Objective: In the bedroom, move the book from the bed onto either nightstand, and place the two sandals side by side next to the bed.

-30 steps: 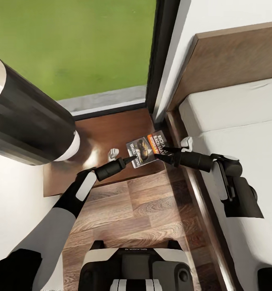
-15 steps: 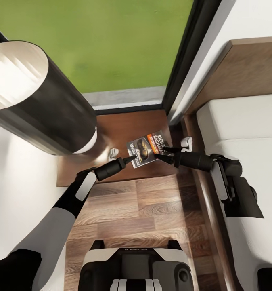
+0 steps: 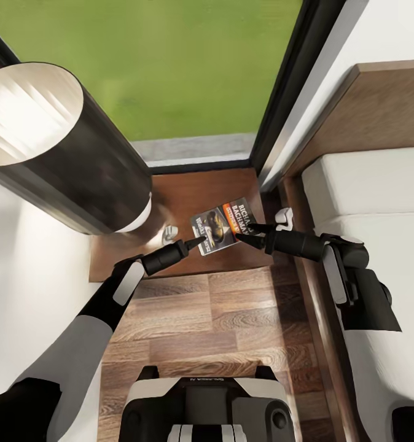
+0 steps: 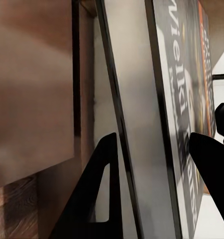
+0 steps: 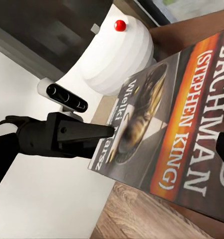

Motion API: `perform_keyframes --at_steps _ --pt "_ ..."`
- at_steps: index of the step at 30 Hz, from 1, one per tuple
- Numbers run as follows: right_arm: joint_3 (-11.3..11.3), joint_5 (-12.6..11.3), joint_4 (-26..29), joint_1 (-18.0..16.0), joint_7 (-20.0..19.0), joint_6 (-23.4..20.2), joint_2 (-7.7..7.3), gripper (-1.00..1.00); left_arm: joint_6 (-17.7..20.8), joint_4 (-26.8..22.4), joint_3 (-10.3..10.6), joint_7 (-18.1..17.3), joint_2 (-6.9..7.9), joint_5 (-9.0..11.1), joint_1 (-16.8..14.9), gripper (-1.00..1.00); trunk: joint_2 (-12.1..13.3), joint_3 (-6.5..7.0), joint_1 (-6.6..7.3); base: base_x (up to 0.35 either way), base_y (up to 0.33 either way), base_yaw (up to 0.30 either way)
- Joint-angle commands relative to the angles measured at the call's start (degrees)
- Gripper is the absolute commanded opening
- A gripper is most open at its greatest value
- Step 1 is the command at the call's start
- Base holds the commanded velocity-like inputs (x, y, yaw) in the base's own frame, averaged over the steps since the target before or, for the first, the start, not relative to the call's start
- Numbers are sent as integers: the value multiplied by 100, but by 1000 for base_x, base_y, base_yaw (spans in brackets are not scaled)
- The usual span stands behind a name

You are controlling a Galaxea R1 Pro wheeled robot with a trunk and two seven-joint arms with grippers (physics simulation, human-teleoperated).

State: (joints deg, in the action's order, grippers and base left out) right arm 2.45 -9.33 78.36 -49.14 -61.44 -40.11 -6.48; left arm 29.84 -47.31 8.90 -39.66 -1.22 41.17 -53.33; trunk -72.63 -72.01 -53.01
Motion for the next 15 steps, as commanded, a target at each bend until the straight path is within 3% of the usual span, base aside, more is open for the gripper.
perform_keyframes --at_steps 1,5,15 --pt "2 61 -7 1 10 12 -3 100 105 -3 6 -170 -2 137 -2 -100 -2 7 0 0 0 0" --pt "2 59 -10 1 10 12 -3 100 104 2 6 -173 -1 137 -2 -100 -82 5 -44 0 0 0" --pt "2 63 -5 1 10 12 -3 100 102 6 6 -174 -2 137 -2 -100 -483 -160 -264 0 0 0"
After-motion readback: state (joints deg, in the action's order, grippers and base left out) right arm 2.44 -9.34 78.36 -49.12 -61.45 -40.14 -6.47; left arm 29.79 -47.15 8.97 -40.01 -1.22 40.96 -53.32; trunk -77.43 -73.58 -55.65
